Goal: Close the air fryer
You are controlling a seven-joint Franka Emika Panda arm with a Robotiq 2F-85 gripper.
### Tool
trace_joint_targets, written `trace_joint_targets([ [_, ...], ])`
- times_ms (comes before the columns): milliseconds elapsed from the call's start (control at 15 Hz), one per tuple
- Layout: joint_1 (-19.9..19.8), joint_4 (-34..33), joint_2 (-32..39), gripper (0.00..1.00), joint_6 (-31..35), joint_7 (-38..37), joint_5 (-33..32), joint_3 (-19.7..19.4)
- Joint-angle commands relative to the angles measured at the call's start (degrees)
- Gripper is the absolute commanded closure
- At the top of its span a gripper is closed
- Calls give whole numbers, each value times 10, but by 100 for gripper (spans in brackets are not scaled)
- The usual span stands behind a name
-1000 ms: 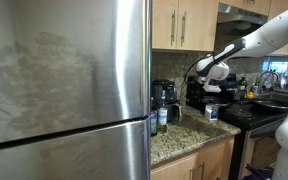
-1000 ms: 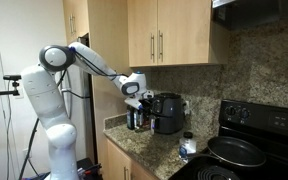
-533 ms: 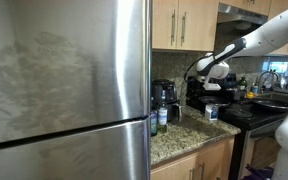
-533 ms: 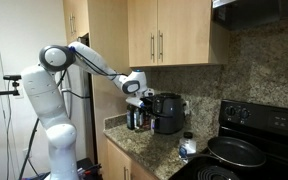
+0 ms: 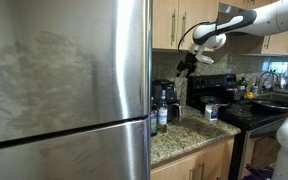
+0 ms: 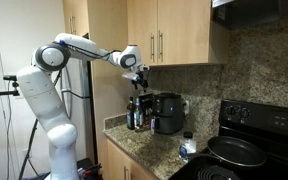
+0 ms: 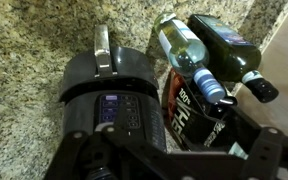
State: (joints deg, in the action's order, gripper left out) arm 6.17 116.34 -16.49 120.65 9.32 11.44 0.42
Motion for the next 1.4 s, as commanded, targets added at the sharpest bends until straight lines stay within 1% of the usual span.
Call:
trace_joint_targets([
  [0, -3, -6, -1, 0, -5, -1, 1, 3],
  [133, -10, -1, 44, 0, 8, -14, -3, 3],
  [200, -13, 7, 71, 0, 21, -27, -11, 5],
  [333, -13, 20, 114, 0, 58, -28, -3, 5],
  [467, -16, 31, 166, 0, 119, -39, -9, 7],
  [533, -17, 34, 190, 0, 151, -35, 1, 6],
  [600, -20, 42, 212, 0, 214, -47, -27, 6],
  [733, -20, 41, 249, 0, 287, -77, -53, 3],
  [800, -22, 39, 229, 0, 239, -56, -33, 11],
  [867, -23, 39, 244, 0, 255, -61, -38, 11],
  [1133, -24, 35, 245, 0, 254, -53, -29, 15],
  [1200, -25, 19, 277, 0, 268, -61, -39, 10],
  [1333, -29, 4, 314, 0, 295, -41, -16, 17],
])
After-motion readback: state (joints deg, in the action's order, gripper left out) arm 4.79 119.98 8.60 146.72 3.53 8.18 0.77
